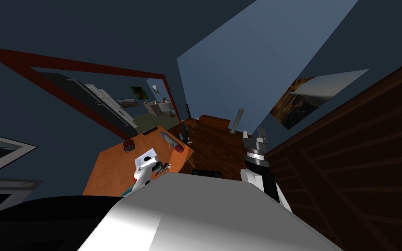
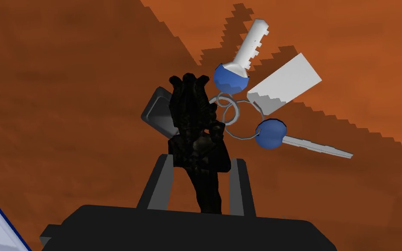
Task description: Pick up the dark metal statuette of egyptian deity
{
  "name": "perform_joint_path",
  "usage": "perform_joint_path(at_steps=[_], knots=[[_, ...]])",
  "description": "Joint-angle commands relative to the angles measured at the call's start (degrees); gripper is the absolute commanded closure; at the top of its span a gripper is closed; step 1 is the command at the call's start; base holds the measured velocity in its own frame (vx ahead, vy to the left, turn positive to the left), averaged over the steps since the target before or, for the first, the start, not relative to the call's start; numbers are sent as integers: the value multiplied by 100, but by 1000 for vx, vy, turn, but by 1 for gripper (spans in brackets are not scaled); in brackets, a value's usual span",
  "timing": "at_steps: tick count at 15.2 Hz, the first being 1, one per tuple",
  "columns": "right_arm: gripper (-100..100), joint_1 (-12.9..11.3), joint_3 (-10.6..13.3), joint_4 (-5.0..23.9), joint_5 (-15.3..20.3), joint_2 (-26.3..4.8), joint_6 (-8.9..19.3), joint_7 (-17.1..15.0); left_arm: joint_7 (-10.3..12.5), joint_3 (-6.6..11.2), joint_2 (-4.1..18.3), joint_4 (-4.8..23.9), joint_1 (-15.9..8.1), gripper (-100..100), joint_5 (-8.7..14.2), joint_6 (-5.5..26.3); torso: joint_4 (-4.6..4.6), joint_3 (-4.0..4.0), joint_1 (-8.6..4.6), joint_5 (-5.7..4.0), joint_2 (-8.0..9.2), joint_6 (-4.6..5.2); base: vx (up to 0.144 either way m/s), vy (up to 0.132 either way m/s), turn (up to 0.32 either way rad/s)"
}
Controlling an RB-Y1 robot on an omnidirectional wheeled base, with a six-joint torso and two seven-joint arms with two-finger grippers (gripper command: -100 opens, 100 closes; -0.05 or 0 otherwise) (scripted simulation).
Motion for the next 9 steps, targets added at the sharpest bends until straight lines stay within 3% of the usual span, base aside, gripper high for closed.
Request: perform_joint_path(at_steps=[1,3,4,8,9], knots=[[0,0,0,0,0,0,0,0,0,0,0,0,0,100,0,0,0,0,0,0,0,0,0,0,0],[0,0,0,0,0,0,0,0,0,2,10,-9,-7,100,-1,-9,-4,-2,0,6,0,-1,0,0,0],[0,0,0,0,0,0,0,0,-13,59,45,-149,3,100,6,173,-5,-2,-1,6,0,-2,-9,-18,-25],[0,0,0,0,0,0,0,0,-49,149,108,-313,12,100,25,411,-4,1,-18,2,6,-2,-14,-38,-20],[0,0,0,0,0,0,0,0,-32,113,88,-240,0,100,15,301,-4,1,-19,2,6,-1,-5,-20,-2]])
